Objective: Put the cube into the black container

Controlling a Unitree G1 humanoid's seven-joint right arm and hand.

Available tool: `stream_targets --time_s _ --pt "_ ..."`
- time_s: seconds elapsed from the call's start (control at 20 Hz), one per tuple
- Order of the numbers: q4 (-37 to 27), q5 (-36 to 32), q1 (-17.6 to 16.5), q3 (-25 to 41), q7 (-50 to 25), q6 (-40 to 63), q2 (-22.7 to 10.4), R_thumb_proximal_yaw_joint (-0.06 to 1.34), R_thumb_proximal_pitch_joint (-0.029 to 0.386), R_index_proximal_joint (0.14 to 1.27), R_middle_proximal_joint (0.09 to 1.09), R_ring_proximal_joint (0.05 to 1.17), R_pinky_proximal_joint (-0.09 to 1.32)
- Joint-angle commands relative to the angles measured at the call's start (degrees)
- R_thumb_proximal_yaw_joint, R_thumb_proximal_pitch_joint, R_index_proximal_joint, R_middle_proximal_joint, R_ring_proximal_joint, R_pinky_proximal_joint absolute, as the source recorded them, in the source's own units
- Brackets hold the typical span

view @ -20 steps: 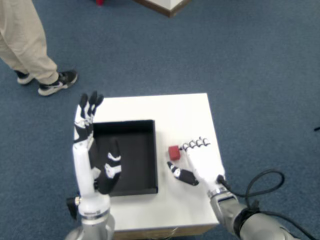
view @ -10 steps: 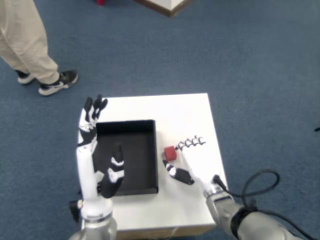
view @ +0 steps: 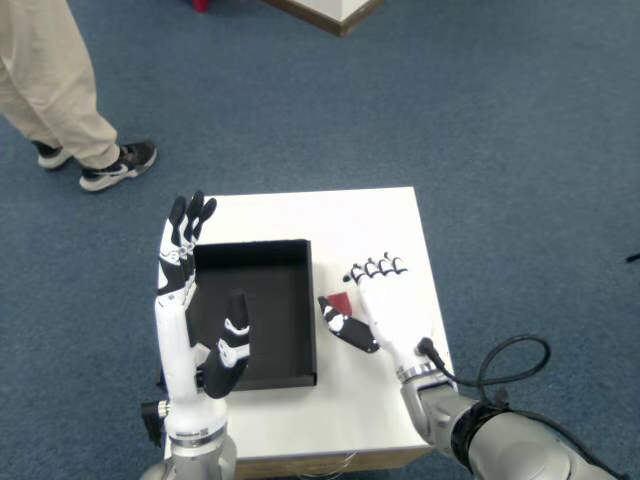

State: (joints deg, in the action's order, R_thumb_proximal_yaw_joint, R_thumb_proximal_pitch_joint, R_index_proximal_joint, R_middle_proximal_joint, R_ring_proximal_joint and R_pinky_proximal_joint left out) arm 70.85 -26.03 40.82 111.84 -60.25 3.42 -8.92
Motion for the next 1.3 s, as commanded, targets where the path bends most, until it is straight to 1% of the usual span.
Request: stream_targets --time_s 0.05,0.3,0.45,0.65,1.3 --pt "-0.3 1.6 3.2 -2.4 -3.2 -1.3 -0.6 0.18 0.133 0.6 0.37 0.31 0.21" --pt "-1.1 4.8 3.0 -5.8 -3.5 -2.5 -0.5 0.18 0.133 0.6 0.36 0.3 0.19" --pt "-1.4 7.0 2.4 -7.1 -2.3 -3.3 -0.5 0.19 0.132 0.61 0.36 0.29 0.18" --pt "-0.5 9.9 1.1 -8.6 -0.8 -3.8 -0.4 0.23 0.13 0.62 0.36 0.29 0.18" --pt "1.1 16.7 -0.7 -14.2 0.8 -4.2 -0.2 0.3 0.145 0.64 0.37 0.3 0.21"
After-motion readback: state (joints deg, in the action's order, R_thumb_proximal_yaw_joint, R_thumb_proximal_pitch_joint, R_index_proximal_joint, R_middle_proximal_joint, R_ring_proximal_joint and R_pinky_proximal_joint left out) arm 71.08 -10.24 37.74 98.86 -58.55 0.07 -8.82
